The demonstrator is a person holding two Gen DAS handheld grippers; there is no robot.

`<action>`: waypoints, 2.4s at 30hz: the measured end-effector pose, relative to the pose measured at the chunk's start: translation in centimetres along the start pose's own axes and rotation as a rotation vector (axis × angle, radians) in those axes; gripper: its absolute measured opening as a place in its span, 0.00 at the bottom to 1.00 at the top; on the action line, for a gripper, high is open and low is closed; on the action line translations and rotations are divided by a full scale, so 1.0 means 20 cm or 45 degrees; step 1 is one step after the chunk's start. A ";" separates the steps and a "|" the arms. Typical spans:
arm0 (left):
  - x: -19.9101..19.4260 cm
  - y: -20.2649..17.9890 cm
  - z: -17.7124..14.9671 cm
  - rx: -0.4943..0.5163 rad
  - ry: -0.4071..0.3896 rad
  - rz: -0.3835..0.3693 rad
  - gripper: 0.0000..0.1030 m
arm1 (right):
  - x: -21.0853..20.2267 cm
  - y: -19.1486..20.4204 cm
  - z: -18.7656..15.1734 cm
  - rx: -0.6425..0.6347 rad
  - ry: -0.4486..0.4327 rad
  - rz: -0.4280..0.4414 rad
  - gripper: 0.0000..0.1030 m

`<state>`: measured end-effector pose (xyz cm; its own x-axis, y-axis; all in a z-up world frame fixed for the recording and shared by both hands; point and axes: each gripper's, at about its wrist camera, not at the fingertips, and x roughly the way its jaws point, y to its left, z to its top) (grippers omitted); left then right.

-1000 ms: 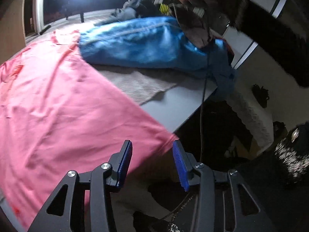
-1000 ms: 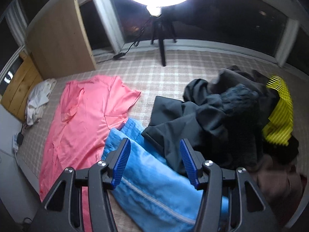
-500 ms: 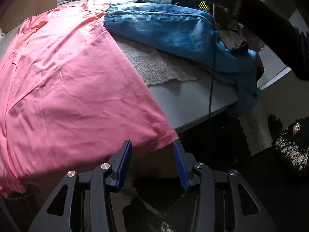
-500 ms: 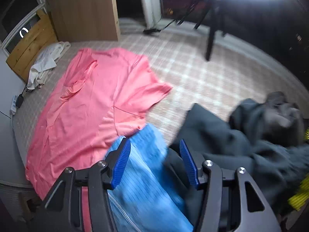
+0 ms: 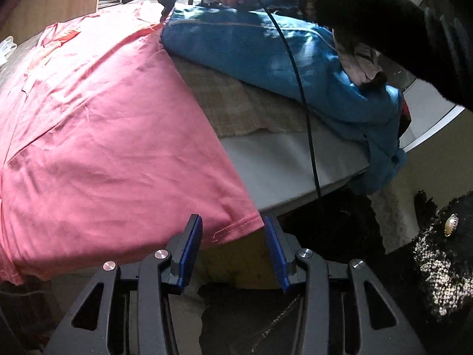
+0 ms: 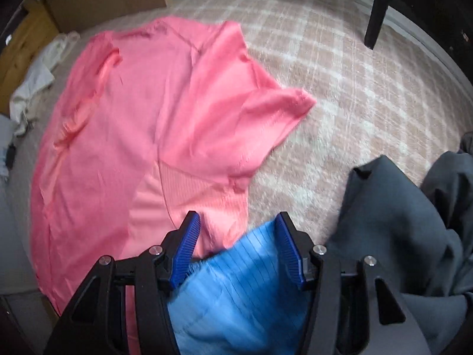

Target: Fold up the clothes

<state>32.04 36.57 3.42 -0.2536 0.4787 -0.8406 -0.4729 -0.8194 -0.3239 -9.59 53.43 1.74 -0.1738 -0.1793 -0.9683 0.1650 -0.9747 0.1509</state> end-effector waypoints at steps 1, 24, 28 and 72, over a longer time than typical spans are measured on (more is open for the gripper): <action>0.00 0.00 0.00 0.002 -0.002 0.007 0.40 | -0.01 0.00 0.00 -0.001 -0.021 0.030 0.40; 0.11 -0.12 0.01 -0.036 -0.103 0.235 0.02 | -0.05 0.09 -0.03 -0.243 -0.122 -0.136 0.06; 0.11 -0.12 0.02 -0.027 -0.124 0.216 0.01 | -0.08 0.02 0.00 -0.199 -0.098 -0.029 0.12; -0.40 0.61 -0.43 -0.692 -0.232 0.388 0.02 | 0.21 0.83 0.45 -0.261 -0.049 -0.152 0.19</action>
<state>35.53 20.10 2.59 -0.4705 0.2065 -0.8579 0.1250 -0.9468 -0.2965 -16.39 35.22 1.93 -0.2403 -0.0733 -0.9679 0.3341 -0.9425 -0.0116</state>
